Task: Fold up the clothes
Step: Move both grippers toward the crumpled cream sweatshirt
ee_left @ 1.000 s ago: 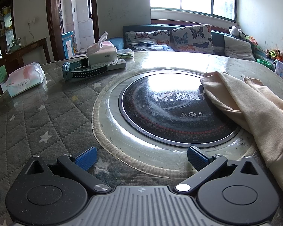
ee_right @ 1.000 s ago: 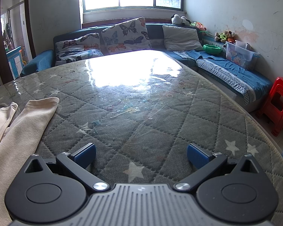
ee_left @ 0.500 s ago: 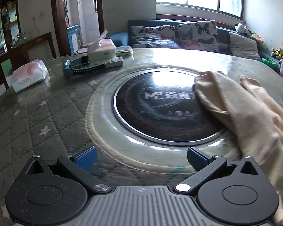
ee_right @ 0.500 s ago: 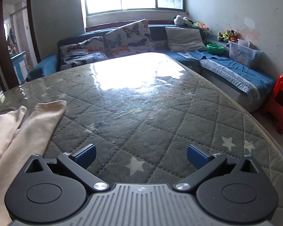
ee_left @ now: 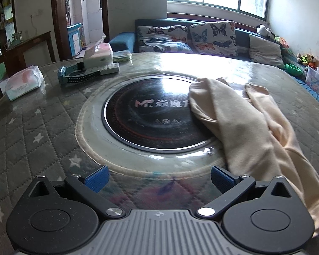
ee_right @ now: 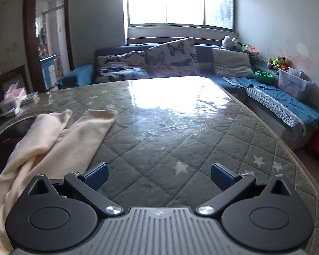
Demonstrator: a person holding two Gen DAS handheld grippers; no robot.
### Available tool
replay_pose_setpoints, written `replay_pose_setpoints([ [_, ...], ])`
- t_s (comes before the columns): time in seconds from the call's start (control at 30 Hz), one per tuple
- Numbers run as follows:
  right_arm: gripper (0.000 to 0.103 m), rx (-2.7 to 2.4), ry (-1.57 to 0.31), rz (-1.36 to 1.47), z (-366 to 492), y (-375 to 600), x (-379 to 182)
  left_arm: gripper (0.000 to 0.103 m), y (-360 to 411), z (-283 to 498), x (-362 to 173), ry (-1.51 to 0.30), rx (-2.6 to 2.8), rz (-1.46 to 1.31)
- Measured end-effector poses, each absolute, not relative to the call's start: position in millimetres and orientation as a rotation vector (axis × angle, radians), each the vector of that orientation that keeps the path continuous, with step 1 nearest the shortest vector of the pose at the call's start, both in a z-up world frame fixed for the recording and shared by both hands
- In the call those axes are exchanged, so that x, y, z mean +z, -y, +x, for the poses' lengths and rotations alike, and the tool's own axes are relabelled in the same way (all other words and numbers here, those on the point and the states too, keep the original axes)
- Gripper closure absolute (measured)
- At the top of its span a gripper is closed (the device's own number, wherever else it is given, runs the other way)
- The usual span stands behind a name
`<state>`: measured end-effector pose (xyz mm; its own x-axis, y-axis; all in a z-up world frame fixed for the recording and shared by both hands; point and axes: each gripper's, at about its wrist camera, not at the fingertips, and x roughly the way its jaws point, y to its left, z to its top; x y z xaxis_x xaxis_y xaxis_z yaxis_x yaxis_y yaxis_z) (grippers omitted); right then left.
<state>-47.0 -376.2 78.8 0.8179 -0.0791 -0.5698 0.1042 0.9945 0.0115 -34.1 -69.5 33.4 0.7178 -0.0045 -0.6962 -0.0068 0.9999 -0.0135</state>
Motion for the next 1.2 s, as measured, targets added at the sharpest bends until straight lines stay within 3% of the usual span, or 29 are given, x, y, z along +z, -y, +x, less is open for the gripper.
replay_pose_setpoints([
  [1.2,0.001,0.055,-0.618,0.040,-107,322,85,0.000,116,-64,43,-0.760,-0.093,0.025],
])
